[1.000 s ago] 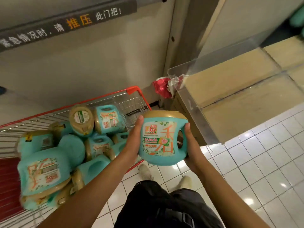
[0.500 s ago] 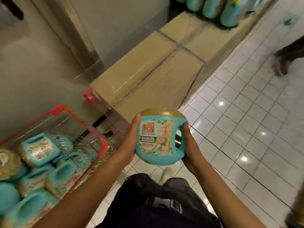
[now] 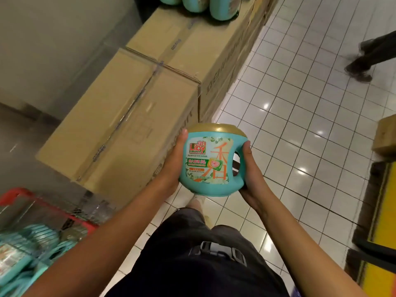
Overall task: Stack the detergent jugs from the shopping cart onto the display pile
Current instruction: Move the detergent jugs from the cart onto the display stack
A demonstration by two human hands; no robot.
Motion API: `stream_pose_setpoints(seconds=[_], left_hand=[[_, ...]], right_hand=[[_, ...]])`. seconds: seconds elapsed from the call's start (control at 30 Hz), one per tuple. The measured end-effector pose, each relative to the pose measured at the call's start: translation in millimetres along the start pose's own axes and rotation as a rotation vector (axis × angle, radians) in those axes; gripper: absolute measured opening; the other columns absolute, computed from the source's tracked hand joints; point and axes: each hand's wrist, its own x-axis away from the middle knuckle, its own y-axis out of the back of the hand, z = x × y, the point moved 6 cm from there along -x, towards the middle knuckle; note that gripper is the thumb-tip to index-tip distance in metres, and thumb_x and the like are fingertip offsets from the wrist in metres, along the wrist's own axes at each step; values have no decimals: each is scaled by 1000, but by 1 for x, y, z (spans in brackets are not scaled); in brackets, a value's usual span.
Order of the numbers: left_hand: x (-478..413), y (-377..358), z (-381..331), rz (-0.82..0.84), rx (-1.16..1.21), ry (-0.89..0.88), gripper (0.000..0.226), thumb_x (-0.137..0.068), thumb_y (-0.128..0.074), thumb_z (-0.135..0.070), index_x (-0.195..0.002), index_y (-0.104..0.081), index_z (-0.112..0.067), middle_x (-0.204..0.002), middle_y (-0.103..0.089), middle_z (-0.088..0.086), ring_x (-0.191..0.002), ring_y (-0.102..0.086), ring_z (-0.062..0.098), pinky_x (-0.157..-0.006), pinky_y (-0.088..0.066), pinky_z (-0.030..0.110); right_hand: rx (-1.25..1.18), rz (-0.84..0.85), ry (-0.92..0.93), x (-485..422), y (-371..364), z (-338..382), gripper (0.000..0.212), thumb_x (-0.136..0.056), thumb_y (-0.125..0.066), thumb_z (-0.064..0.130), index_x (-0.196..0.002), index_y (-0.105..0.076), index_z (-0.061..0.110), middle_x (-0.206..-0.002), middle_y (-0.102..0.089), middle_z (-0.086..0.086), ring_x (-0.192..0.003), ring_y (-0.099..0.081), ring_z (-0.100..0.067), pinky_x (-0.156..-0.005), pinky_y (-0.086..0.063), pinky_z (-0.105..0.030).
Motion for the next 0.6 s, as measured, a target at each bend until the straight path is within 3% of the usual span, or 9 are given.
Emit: stream_pose_setpoints(seconds=[0.07, 0.13, 0.27, 0.53, 0.6], left_hand=[[-26, -9, -15, 25, -22, -3, 69, -97, -34, -80, -116, -80, -32, -115, -80, 5, -106, -78, 23, -76, -64, 31], [-53, -18, -31, 68, -40, -7, 69, -100, -33, -78, -120, -78, -29, -117, -80, 7, -108, -77, 25, -82, -65, 36], [-97, -33, -65, 131, -49, -2, 70, -100, -35, -76, -128, -74, -25, -121, -78, 8, -113, -76, 28, -99, -60, 50], [-165, -55, -127, 187, -31, 7, 76, -83, -45, -92, -118, -79, -33, -118, -79, 7, -109, -77, 29, -102, -57, 58], [-181, -55, -140, 162, -42, -1, 84, -76, -45, -99, -117, -79, -34, -117, -80, 7, -109, -77, 30, -104, -55, 62]], right_hand=[[-23, -20, 1, -16, 3, 16, 75, -82, -52, 81, -137, -64, 31, -132, -69, -18, -108, -74, -29, -107, -50, -67], [-15, -39, 3, -32, 6, 34, 77, -80, -53, 86, -137, -64, 35, -134, -67, -23, -116, -73, -37, -106, -51, -67], [-7, -95, 32, -60, 10, 71, 85, -75, -55, 89, -140, -61, 33, -123, -76, -10, -105, -78, -26, -104, -54, -63], [19, -132, 54, -119, 12, 146, 64, -94, -43, 79, -134, -66, 34, -118, -79, -2, -113, -76, -24, -104, -56, -60], [45, -120, 52, -138, 11, 164, 67, -94, -42, 79, -136, -65, 32, -123, -77, -9, -116, -74, -31, -104, -55, -62]])
